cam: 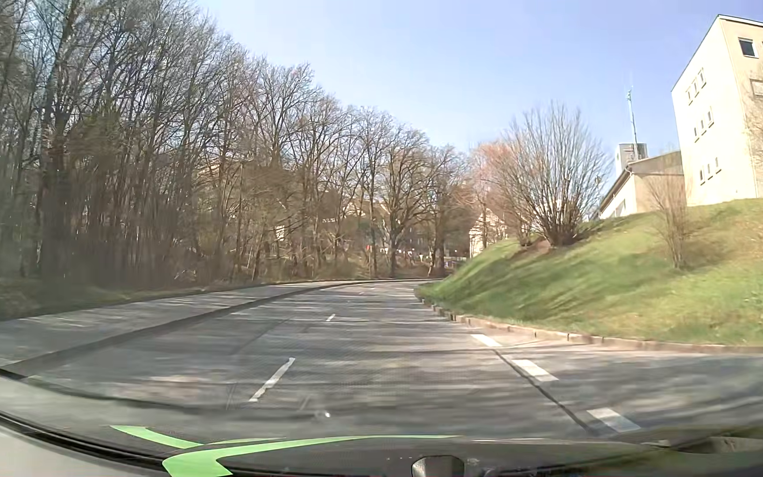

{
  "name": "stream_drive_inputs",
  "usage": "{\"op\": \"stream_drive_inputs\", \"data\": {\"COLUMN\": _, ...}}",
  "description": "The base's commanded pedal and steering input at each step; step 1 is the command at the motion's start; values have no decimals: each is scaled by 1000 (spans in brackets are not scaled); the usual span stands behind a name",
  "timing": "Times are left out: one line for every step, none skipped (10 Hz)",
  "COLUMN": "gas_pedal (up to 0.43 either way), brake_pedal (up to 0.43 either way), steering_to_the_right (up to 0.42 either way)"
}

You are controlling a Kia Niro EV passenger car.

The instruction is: Follow the waypoints while adhering to traffic rules and regulations

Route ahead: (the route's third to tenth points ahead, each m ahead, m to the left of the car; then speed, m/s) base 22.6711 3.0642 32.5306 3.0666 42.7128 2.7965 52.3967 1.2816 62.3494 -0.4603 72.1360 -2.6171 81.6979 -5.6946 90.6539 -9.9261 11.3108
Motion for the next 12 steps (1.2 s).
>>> {"op": "stream_drive_inputs", "data": {"gas_pedal": 370, "brake_pedal": 0, "steering_to_the_right": -25}}
{"op": "stream_drive_inputs", "data": {"gas_pedal": 370, "brake_pedal": 0, "steering_to_the_right": -24}}
{"op": "stream_drive_inputs", "data": {"gas_pedal": 370, "brake_pedal": 0, "steering_to_the_right": -24}}
{"op": "stream_drive_inputs", "data": {"gas_pedal": 370, "brake_pedal": 0, "steering_to_the_right": -23}}
{"op": "stream_drive_inputs", "data": {"gas_pedal": 370, "brake_pedal": 0, "steering_to_the_right": -21}}
{"op": "stream_drive_inputs", "data": {"gas_pedal": 370, "brake_pedal": 0, "steering_to_the_right": -19}}
{"op": "stream_drive_inputs", "data": {"gas_pedal": 370, "brake_pedal": 0, "steering_to_the_right": -18}}
{"op": "stream_drive_inputs", "data": {"gas_pedal": 370, "brake_pedal": 0, "steering_to_the_right": -15}}
{"op": "stream_drive_inputs", "data": {"gas_pedal": 370, "brake_pedal": 0, "steering_to_the_right": -9}}
{"op": "stream_drive_inputs", "data": {"gas_pedal": 370, "brake_pedal": 0, "steering_to_the_right": -5}}
{"op": "stream_drive_inputs", "data": {"gas_pedal": 370, "brake_pedal": 0, "steering_to_the_right": -3}}
{"op": "stream_drive_inputs", "data": {"gas_pedal": 370, "brake_pedal": 0, "steering_to_the_right": -1}}
